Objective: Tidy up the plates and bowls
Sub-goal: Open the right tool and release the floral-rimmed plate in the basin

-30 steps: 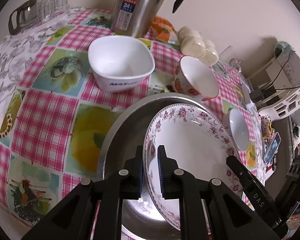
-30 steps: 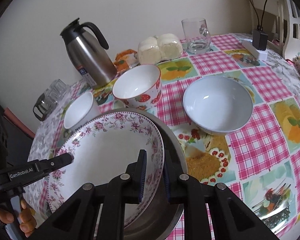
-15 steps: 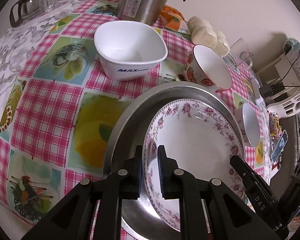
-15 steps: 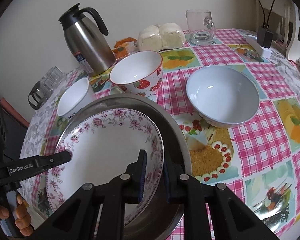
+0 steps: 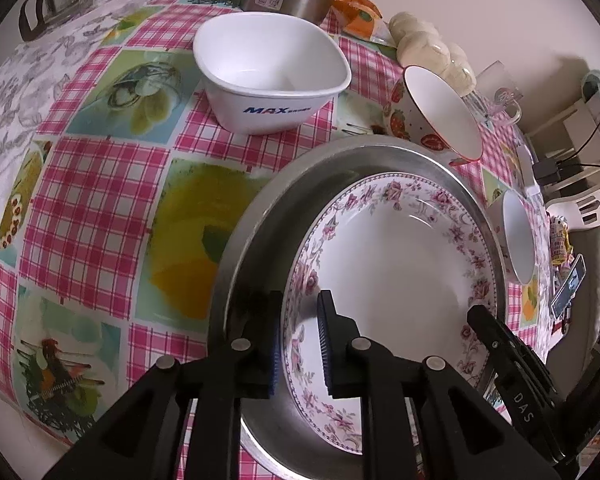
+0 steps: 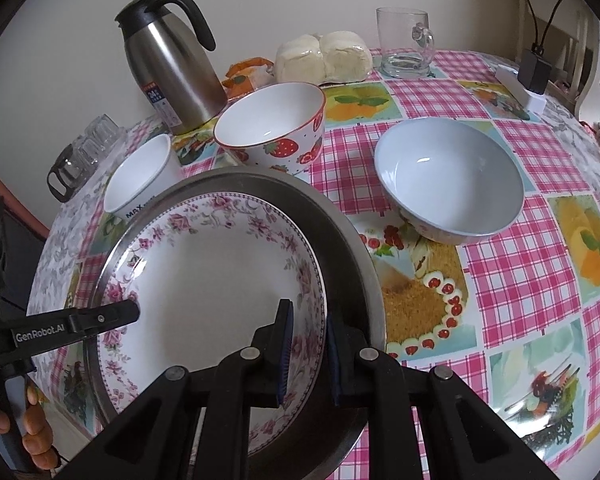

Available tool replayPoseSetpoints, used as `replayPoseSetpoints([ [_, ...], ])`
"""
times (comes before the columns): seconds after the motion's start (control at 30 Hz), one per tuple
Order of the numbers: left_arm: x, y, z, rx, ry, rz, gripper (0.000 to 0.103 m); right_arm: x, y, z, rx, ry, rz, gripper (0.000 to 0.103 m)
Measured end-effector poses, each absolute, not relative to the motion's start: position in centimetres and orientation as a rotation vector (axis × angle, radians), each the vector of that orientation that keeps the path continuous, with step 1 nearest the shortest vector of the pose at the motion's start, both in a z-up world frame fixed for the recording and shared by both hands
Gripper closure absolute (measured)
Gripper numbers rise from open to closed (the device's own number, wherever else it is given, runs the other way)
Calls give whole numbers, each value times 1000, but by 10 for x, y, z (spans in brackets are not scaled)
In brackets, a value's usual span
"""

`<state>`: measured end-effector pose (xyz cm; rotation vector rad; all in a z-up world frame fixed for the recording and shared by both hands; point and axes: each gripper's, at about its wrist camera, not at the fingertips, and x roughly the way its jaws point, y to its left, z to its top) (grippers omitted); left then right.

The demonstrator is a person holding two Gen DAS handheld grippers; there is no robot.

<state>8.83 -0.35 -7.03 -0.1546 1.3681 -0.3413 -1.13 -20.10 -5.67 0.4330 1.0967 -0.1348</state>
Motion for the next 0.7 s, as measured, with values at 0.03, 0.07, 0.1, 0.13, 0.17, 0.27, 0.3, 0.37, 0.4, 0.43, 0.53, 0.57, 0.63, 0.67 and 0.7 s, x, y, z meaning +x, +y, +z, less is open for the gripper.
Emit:
replayPoseSetpoints([
  [0.03,88,-4,-70,-153,1368,-341,87,-11,-201,-57,431,1097,-133,84],
  [0.07,88,-3,-70,-152,1368,-340,87,-11,-200,-57,427,1099,-134,84],
  [0.1,87,-3,-70,-152,1368,-340,87,-11,-200,-57,424,1101,-134,84],
  [0.13,87,-4,-70,-151,1368,-340,87,-11,-200,-57,422,1102,-133,84],
  [0.17,87,-4,-70,-151,1368,-340,87,-11,-200,-57,421,1102,-133,84],
  [0.27,88,-3,-71,-155,1369,-340,87,-11,-200,-57,414,1104,-133,84],
  [0.3,88,-3,-71,-158,1370,-340,87,-11,-200,-57,414,1105,-132,84],
  [0.37,89,-3,-72,-168,1375,-342,87,-11,-202,-58,428,1103,-129,84],
  [0.4,89,-2,-72,-171,1378,-343,85,-11,-203,-58,433,1102,-129,84],
  [0.43,89,-2,-71,-173,1377,-343,84,-11,-204,-57,439,1099,-131,84],
  [0.53,90,-1,-70,-167,1374,-333,84,-12,-205,-56,438,1092,-137,85],
  [0.57,90,0,-68,-165,1370,-328,84,-12,-206,-55,434,1087,-140,85],
  [0.63,90,2,-62,-152,1356,-309,83,-12,-207,-51,421,1071,-155,85],
  [0.67,90,2,-59,-148,1340,-306,82,-13,-208,-48,414,1062,-164,85],
  [0.7,90,3,-54,-140,1322,-299,81,-13,-209,-47,413,1055,-168,85],
])
